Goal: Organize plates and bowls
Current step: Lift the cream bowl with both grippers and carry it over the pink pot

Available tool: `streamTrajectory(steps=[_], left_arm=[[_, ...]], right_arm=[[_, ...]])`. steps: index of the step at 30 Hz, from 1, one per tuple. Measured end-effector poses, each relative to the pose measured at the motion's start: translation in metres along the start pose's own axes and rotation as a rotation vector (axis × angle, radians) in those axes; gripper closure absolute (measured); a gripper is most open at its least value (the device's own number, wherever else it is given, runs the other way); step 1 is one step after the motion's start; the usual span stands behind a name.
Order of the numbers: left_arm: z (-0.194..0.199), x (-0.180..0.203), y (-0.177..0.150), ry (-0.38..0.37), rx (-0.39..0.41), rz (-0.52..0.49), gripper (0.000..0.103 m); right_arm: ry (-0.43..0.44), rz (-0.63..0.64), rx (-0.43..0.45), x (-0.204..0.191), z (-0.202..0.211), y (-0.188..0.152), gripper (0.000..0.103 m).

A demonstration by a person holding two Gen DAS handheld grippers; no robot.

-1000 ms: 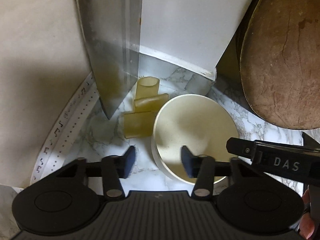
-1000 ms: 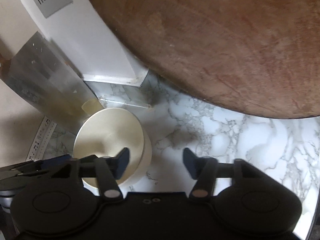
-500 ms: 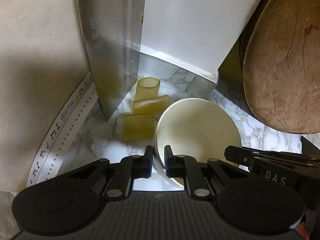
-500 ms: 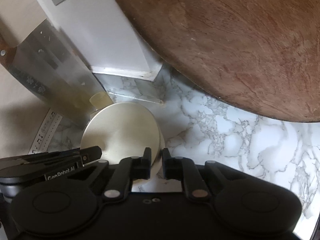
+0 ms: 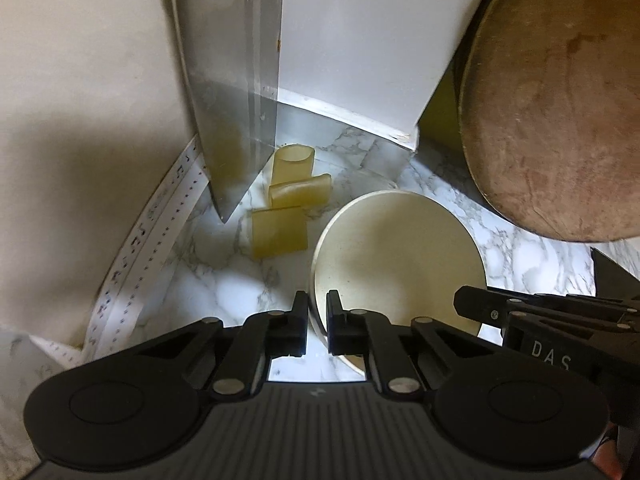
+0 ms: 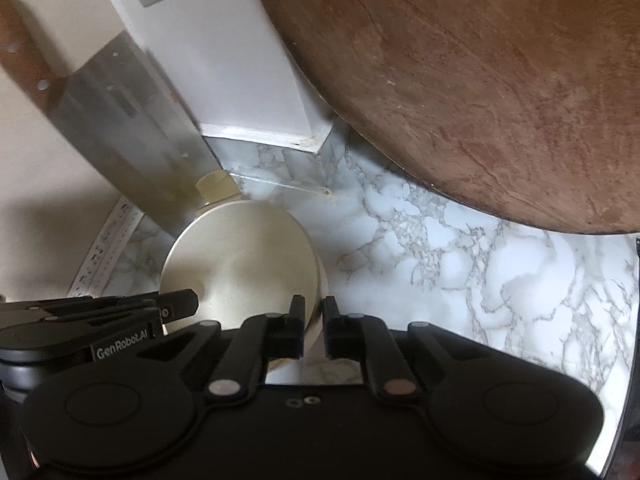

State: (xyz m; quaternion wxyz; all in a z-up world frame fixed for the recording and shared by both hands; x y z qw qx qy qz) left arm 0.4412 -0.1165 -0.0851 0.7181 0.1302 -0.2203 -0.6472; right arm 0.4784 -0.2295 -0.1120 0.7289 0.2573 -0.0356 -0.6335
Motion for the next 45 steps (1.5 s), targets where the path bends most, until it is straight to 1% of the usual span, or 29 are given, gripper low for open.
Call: streamTrajectory(steps=[4, 8, 12, 17, 28, 35, 41, 45], left_arm=[[0.020, -0.003, -0.008, -0.008, 0.003, -0.003, 0.095], [0.045, -0.002, -0.019, -0.022, 0.011, -0.025, 0.095], [0.068, -0.001, -0.031, -0.020, 0.026, -0.049, 0.095], [0.099, -0.001, -0.049, -0.017, 0.043, -0.090, 0.095], [0.145, -0.006, -0.096, -0.023, 0.037, -0.153, 0.094], [0.164, -0.012, -0.122, -0.022, 0.028, -0.184, 0.094], [0.166, -0.022, -0.141, -0.040, -0.025, -0.169, 0.094], [0.161, -0.024, -0.153, -0.031, -0.058, -0.178, 0.094]], right_arm=[[0.001, 0.018, 0.018, -0.004, 0.019, -0.009, 0.094], [-0.010, 0.033, 0.037, -0.004, 0.043, -0.019, 0.094], [-0.018, 0.047, 0.050, -0.003, 0.067, -0.032, 0.094], [-0.015, 0.060, 0.067, -0.022, 0.093, -0.053, 0.094], [-0.024, 0.127, 0.104, -0.056, 0.139, -0.098, 0.094], [-0.008, 0.155, 0.086, -0.069, 0.154, -0.125, 0.093], [0.000, 0.166, 0.051, -0.076, 0.157, -0.146, 0.093], [0.004, 0.170, 0.017, -0.078, 0.152, -0.159, 0.093]])
Point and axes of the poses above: each gripper's, at about its wrist camera, not at the fingertips, and z roughly against the way its jaws point, x to its right, y to its top, the point moved 5 cm from there along -z, roughly the way its jaws point, and after that the axes turned 1 degree about y, right-handed, at the moved point
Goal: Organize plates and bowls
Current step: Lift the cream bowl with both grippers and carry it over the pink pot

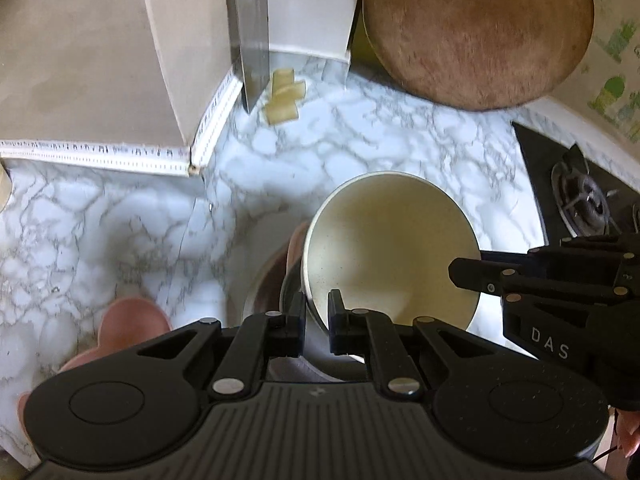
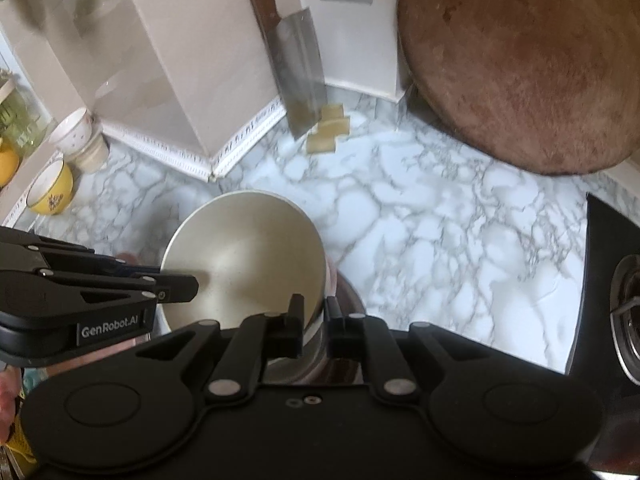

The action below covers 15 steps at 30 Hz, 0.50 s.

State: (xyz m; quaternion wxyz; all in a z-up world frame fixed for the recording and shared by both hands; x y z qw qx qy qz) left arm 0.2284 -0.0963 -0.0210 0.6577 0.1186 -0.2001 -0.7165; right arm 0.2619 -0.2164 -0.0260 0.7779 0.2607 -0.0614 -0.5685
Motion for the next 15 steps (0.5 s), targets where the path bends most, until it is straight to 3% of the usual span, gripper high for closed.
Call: streamTrajectory(steps=[15], left_arm=[[-0.025, -0.008, -0.013, 0.008, -0.070, 0.019, 0.094]], right_arm=[[0.005, -0.015, -0.070, -0.003, -0.022, -0.016, 0.092]])
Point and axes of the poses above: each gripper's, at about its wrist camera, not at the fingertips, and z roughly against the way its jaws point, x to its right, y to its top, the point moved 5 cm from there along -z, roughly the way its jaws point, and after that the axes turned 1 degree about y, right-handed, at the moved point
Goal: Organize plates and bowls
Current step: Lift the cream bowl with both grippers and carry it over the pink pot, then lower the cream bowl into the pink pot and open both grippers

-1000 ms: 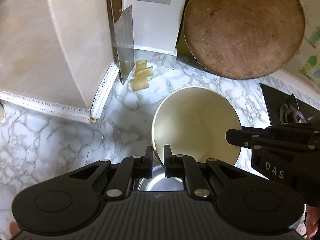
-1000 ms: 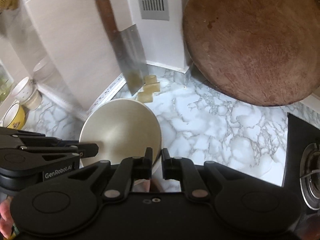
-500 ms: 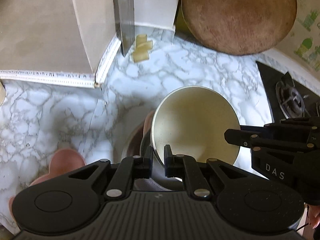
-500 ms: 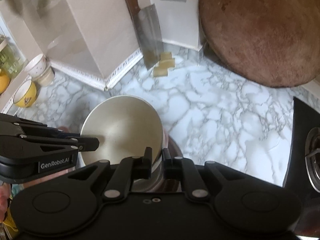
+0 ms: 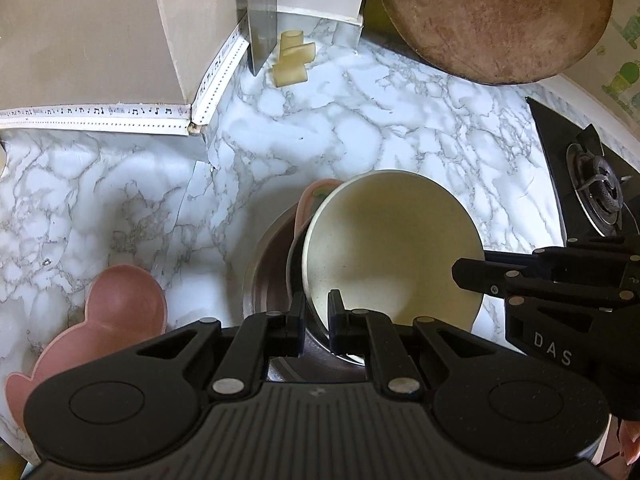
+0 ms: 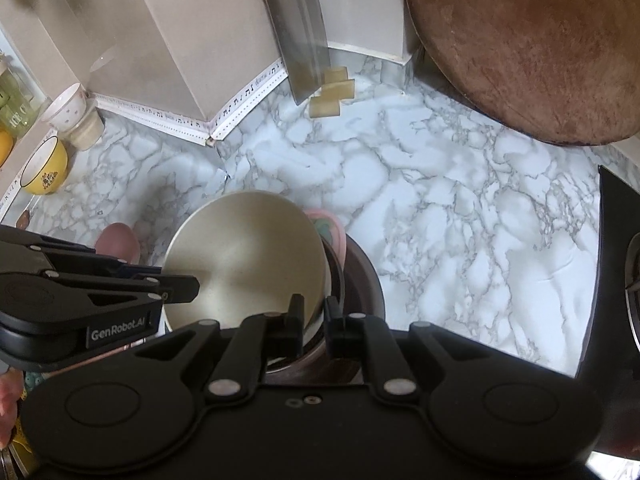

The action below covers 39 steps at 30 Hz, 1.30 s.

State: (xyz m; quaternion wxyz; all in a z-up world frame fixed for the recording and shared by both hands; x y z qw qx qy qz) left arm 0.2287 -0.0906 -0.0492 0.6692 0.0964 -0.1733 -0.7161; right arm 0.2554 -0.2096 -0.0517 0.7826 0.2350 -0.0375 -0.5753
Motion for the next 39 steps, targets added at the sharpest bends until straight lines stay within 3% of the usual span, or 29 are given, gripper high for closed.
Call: streamTrajectory(steps=[15, 22, 39], left_arm=[[-0.010, -0.001, 0.000, 0.028, 0.003, -0.014, 0.094], [-0.011, -0.001, 0.000, 0.027, 0.004, -0.026, 0.094], [-0.004, -0.009, -0.005, -0.043, 0.018, -0.015, 0.091]], right_arm=[[0.003, -0.010, -0.045, -0.001, -0.016, -0.003, 0.091], [0.010, -0.003, -0.053, -0.004, -0.019, -0.006, 0.086], [0.051, -0.019, -0.043, -0.003, -0.016, -0.008, 0.077]])
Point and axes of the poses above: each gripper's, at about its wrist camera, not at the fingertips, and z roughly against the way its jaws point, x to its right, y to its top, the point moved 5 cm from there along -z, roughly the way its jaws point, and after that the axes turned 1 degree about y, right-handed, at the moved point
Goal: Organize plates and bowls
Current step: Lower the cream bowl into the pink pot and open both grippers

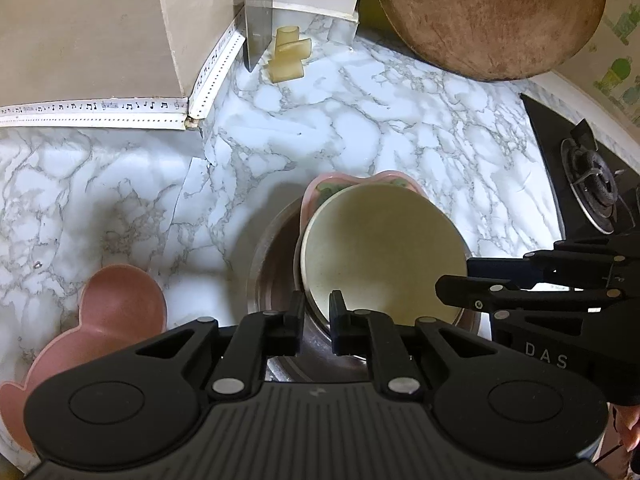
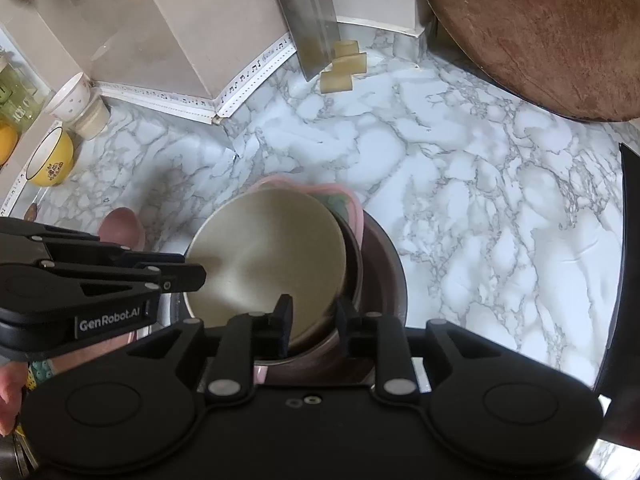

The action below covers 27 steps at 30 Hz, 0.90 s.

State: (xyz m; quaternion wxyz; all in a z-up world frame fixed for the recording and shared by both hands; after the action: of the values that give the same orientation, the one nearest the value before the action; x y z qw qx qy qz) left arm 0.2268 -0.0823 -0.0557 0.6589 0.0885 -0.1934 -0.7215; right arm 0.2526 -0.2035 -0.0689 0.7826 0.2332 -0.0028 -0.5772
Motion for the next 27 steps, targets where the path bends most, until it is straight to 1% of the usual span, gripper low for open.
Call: streamTrajectory(steps=[3, 5, 8, 11, 16, 20, 21, 23, 24, 25, 26, 27], left_arm=[[0.007, -0.002, -0.002, -0.005, 0.019, -0.004, 0.091], [0.011, -0.002, -0.004, -0.021, 0.028, -0.008, 0.091], [0.020, -0.005, -0.008, -0.038, 0.051, -0.007, 0.091], [0.027, -0.013, -0.012, -0.050, 0.069, 0.010, 0.091], [0.037, -0.034, -0.017, -0.049, 0.108, 0.063, 0.091], [0.041, -0.049, -0.022, -0.058, 0.131, 0.098, 0.090], [0.042, -0.052, -0.023, -0.059, 0.135, 0.107, 0.090], [0.043, -0.059, -0.025, -0.062, 0.140, 0.126, 0.080], [0.043, -0.062, -0.027, -0.063, 0.149, 0.142, 0.066], [0.044, -0.065, -0.027, -0.058, 0.159, 0.153, 0.049], [0.046, -0.067, -0.028, -0.050, 0.175, 0.163, 0.042], [0.047, -0.069, -0.029, -0.041, 0.194, 0.167, 0.037]], right_arm=[[0.003, 0.010, 0.016, -0.002, 0.005, 0.000, 0.076], [0.010, 0.009, 0.029, -0.001, 0.009, 0.000, 0.072], [0.019, 0.015, 0.051, 0.000, 0.017, 0.000, 0.071], [0.032, 0.020, 0.071, 0.002, 0.025, -0.002, 0.067], [0.037, 0.006, 0.108, 0.010, 0.037, -0.005, 0.060], [0.029, 0.014, 0.131, 0.017, 0.044, -0.009, 0.050], [0.026, 0.014, 0.136, 0.019, 0.045, -0.010, 0.050], [0.017, 0.012, 0.140, 0.023, 0.046, -0.012, 0.048], [0.016, 0.006, 0.143, 0.025, 0.047, -0.013, 0.047], [0.017, 0.001, 0.143, 0.027, 0.046, -0.013, 0.043], [0.018, -0.003, 0.143, 0.029, 0.046, -0.014, 0.039], [0.019, -0.007, 0.147, 0.030, 0.046, -0.014, 0.037]])
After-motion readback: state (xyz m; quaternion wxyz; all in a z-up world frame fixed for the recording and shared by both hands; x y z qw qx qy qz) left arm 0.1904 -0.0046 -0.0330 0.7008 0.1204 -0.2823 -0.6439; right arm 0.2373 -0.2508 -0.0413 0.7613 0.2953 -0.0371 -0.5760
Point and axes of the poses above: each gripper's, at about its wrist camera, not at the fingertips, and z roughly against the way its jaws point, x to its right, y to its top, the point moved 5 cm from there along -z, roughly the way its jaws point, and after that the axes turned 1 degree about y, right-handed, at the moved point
